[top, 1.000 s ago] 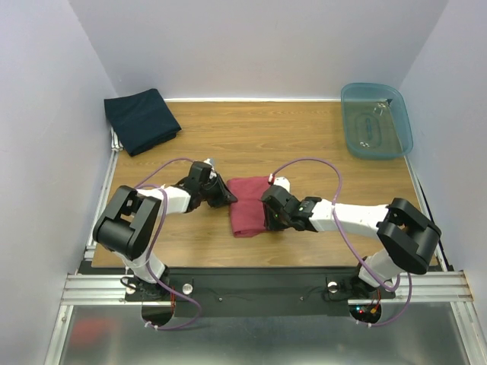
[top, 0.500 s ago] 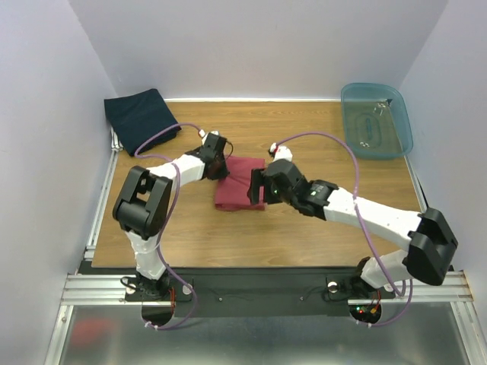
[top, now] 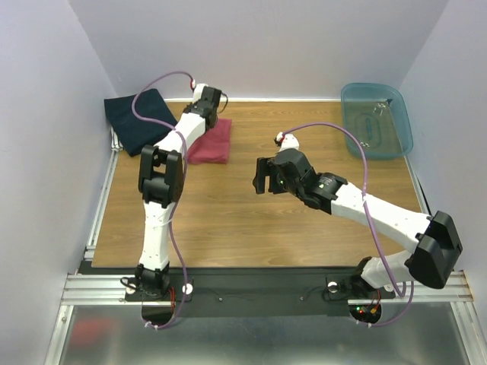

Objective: Fold and stack the tank tops
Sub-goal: Neatly place the folded tank top to the corner

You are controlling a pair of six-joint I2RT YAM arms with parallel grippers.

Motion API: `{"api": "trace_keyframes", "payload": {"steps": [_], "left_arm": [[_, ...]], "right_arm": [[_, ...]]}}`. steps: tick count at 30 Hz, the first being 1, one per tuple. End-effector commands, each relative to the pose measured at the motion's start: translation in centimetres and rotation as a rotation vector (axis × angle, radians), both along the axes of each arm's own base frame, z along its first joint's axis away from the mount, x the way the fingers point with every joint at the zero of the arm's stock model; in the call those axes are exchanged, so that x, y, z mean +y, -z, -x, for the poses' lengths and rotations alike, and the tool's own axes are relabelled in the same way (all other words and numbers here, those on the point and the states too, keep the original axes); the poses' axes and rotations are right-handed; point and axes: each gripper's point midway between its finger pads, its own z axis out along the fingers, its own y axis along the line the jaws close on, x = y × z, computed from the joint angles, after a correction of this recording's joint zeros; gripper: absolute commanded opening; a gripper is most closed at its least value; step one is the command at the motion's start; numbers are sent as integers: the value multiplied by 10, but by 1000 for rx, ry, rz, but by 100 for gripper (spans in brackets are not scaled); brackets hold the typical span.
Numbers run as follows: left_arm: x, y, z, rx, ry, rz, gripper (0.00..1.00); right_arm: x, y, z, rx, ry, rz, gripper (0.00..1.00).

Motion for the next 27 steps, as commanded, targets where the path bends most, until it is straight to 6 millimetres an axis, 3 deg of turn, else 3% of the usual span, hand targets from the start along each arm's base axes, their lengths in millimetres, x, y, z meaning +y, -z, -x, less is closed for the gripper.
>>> {"api": "trace_keyframes", "payload": {"steps": [1,2,3,9,15,27], "left_arm": [[27,-44,-30,-56,-53,-143,0],[28,-61,-39,-93,-61,-140,0],[34,-56,-44,-85,-70,-149,0],[51,-80,-57,-156,-96,-136,0],[47,-112,-66,-235,-63,-114,0],[60,-180,-89,-429,-65,-47,0]], "right_arm": [[0,-8,-11,-26,-4,9,86],[0,-7,-11,-23,-5,10,86],[0,-3,-11,-14,-9,15,86],[-2,10,-13,11,-9,34,86],[1,21,-15,38,-13,48,85],[4,22,-15,49,-41,43,85]]}}
